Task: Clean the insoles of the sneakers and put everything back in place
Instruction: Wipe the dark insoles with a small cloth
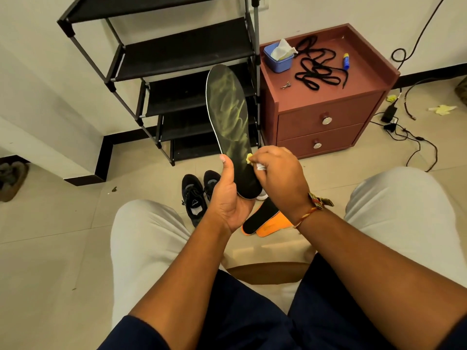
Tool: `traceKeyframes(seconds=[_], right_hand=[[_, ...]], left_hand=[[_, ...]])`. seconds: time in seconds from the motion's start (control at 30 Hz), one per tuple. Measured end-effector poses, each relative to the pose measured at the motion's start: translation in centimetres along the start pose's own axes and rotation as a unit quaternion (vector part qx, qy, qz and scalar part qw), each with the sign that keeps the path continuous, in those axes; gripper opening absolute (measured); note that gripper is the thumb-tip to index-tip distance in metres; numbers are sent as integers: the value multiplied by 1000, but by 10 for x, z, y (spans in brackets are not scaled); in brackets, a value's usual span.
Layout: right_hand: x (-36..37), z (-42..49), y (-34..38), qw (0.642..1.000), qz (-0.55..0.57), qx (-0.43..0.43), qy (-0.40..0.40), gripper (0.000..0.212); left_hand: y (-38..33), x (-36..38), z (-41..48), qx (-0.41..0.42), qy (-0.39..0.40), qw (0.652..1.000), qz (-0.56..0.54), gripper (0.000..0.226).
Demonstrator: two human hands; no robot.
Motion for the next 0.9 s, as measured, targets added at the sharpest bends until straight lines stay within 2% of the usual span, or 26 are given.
traceKeyframes(seconds=[0.1, 0.2, 0.4, 0.5, 0.63, 0.73, 0.9], right_hand=[[1, -2, 1, 1000, 9, 1, 4, 14], [6, -12, 10, 998, 52, -11, 41, 15], [7, -29, 29, 986, 125, -47, 101, 14], [9, -31, 31, 989, 98, -58, 98, 13], [7, -13, 10, 998, 38, -17, 49, 14], [3, -10, 5, 999, 37, -8, 22, 14], [7, -29, 37, 990, 98, -65, 79, 15]], left_hand=[[1, -1, 1, -9, 8, 1000, -8, 75], [-5, -4, 3, -14, -9, 1000, -10, 81], [-26, -10, 7, 36, -58, 997, 20, 81], [-27, -10, 7, 42, -67, 997, 15, 81], [-24, -10, 8, 47, -44, 998, -13, 77], [-19, -11, 9, 41, -33, 998, -15, 76], [-11, -6, 3, 3, -41, 999, 8, 84]])
Point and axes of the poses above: each hand's wrist, its own z-axis towards the middle knuckle, its own x-axis out of the palm, y = z × x, the point moved 3 cm from there along z, towards the middle knuckle, and after that the axes turned 6 degrees about x, right-handed, at the moved point
